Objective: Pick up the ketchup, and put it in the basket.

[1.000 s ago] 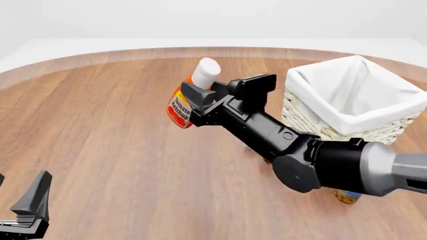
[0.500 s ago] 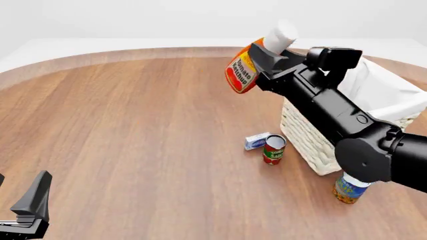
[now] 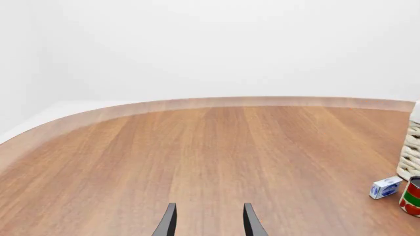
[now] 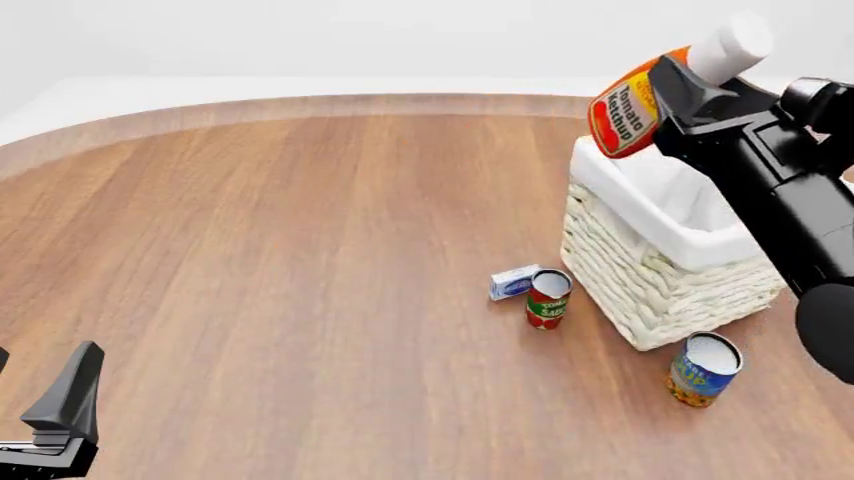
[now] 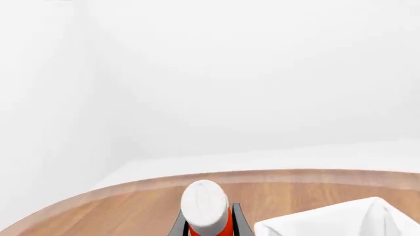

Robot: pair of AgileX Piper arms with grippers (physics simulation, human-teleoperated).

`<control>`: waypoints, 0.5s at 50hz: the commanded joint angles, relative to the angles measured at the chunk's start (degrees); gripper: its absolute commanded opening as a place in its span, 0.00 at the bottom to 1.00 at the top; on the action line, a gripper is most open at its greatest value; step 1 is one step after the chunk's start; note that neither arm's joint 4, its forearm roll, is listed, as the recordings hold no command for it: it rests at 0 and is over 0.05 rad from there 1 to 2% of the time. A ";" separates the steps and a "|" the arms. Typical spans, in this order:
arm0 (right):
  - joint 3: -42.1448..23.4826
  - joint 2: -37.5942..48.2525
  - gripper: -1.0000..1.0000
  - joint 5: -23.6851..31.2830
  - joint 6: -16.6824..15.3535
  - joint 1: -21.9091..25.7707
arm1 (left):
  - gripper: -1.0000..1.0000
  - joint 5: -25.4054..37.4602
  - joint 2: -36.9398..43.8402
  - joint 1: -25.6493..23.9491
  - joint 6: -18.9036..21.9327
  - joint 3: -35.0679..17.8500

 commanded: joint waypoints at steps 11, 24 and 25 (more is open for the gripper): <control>2.74 -4.24 0.00 0.45 -2.38 -9.91 | 1.00 0.00 0.00 0.00 0.00 0.00; 1.52 -1.63 0.00 1.13 -6.49 -12.45 | 1.00 0.00 0.00 0.00 0.00 0.00; 1.16 -1.12 0.00 1.38 -6.88 -12.56 | 1.00 0.00 0.00 0.00 0.00 0.00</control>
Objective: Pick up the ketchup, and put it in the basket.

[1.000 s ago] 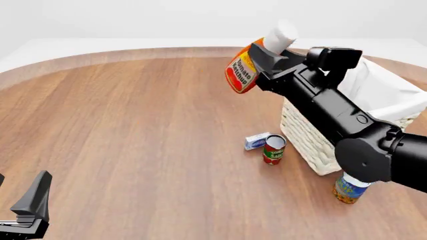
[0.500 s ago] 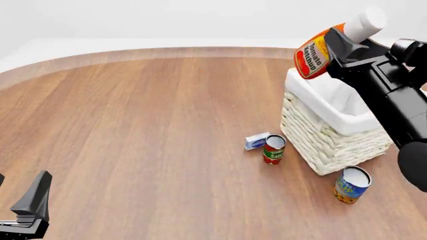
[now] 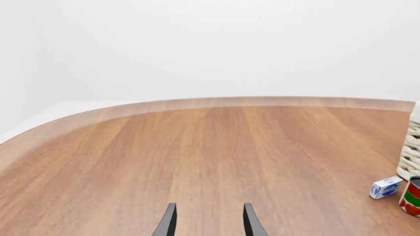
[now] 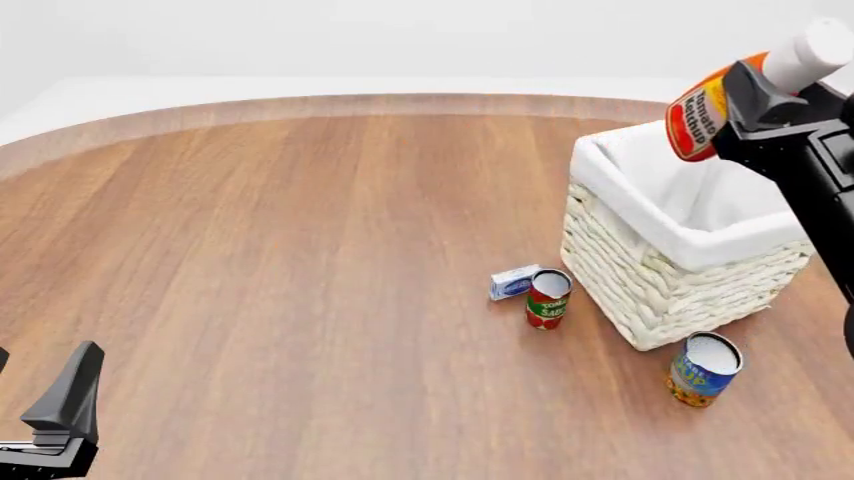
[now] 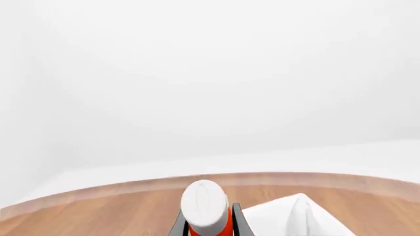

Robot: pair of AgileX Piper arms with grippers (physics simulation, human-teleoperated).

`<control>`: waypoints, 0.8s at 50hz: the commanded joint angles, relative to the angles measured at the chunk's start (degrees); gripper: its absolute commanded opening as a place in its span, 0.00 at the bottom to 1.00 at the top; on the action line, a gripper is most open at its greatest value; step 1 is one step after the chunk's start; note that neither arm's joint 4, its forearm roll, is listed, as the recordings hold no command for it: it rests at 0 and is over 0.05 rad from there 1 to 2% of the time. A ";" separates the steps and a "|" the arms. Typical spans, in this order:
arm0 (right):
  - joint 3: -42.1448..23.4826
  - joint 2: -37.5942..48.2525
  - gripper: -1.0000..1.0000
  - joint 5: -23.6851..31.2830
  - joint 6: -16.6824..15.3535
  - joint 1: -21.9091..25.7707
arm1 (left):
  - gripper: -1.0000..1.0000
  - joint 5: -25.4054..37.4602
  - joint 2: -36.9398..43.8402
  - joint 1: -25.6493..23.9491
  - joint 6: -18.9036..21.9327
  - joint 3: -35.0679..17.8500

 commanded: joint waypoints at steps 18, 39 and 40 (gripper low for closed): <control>-5.98 8.90 0.00 4.01 -3.92 -3.47 | 1.00 0.00 0.00 0.00 0.00 0.00; -5.26 11.64 0.00 6.49 -7.28 -5.24 | 1.00 0.00 0.00 0.00 0.00 0.00; -5.31 11.90 0.00 6.59 -7.38 -5.39 | 1.00 0.00 0.00 0.00 0.00 0.00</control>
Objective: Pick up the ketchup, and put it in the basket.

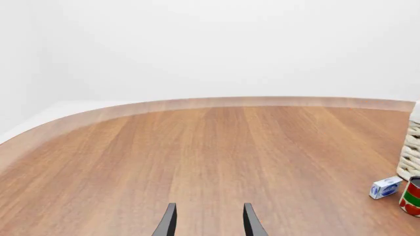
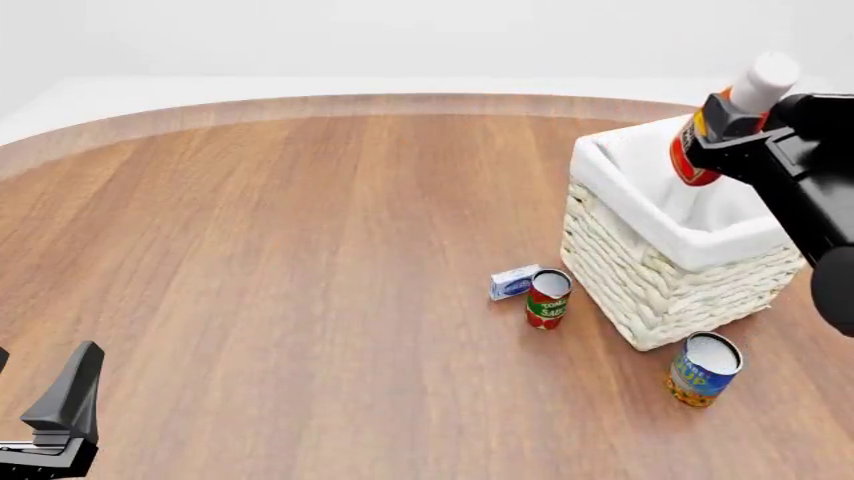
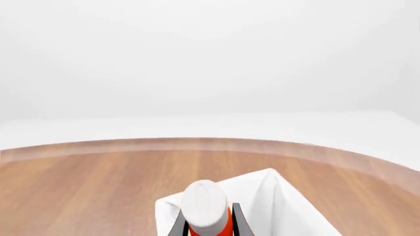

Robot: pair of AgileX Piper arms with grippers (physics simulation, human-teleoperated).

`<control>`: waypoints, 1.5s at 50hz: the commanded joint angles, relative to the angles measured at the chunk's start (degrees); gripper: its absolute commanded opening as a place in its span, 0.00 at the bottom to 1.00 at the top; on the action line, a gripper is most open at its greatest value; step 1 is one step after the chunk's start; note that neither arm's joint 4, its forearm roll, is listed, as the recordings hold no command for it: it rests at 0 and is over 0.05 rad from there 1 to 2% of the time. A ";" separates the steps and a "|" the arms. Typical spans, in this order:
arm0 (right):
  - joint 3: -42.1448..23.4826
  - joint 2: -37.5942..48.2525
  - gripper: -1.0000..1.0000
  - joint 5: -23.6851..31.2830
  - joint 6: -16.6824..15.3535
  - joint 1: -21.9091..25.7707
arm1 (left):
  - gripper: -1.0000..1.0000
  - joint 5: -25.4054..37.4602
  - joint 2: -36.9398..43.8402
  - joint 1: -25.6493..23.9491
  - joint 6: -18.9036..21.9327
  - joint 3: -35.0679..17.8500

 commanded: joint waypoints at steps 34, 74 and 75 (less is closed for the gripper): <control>-3.15 11.68 0.00 1.14 -1.51 -3.37 | 1.00 0.00 0.00 0.00 0.00 0.00; -3.54 13.94 1.00 0.75 -0.33 -2.71 | 1.00 0.00 0.00 0.00 0.00 0.00; -3.52 13.96 1.00 0.71 -0.35 -2.73 | 1.00 0.00 0.00 0.00 0.00 0.00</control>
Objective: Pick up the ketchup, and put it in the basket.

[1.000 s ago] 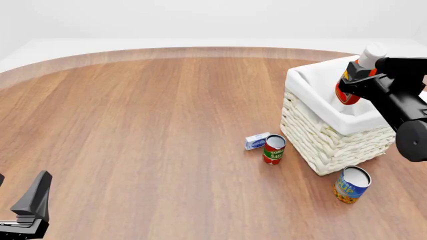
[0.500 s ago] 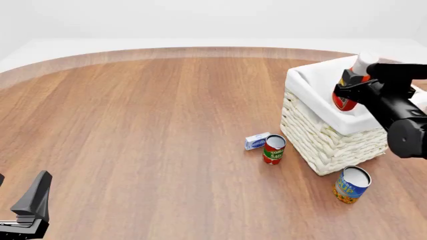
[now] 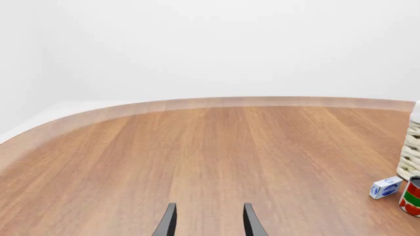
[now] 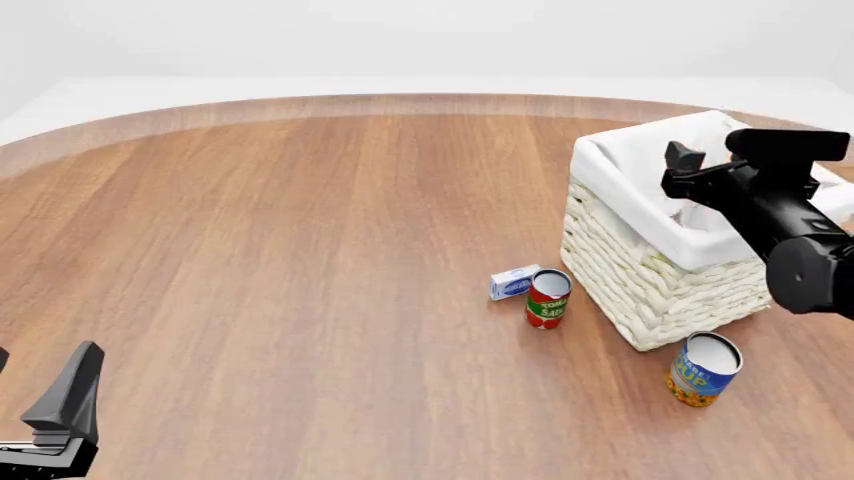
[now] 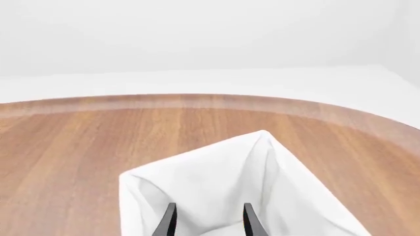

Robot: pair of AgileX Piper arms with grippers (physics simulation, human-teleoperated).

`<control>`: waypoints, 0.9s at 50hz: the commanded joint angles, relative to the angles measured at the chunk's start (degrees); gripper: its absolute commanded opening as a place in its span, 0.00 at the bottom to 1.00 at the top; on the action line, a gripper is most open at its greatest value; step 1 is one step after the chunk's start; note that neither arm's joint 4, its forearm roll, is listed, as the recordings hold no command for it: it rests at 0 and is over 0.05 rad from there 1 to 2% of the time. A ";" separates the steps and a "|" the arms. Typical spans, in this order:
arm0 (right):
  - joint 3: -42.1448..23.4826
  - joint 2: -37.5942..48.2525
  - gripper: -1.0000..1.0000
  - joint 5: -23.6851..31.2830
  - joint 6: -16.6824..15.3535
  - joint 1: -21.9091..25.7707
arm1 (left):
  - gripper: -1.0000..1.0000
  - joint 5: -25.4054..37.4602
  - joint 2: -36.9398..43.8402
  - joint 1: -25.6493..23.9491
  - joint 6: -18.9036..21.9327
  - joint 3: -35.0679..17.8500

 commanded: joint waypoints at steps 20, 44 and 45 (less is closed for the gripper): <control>-0.02 -0.58 1.00 0.00 2.26 0.13 | 1.00 0.00 0.00 0.00 0.00 0.00; 2.77 -5.56 1.00 -3.61 9.10 3.37 | 1.00 0.00 0.00 0.00 0.00 0.00; 2.79 -5.66 1.00 -3.71 9.26 3.62 | 1.00 0.00 0.00 0.00 0.00 0.00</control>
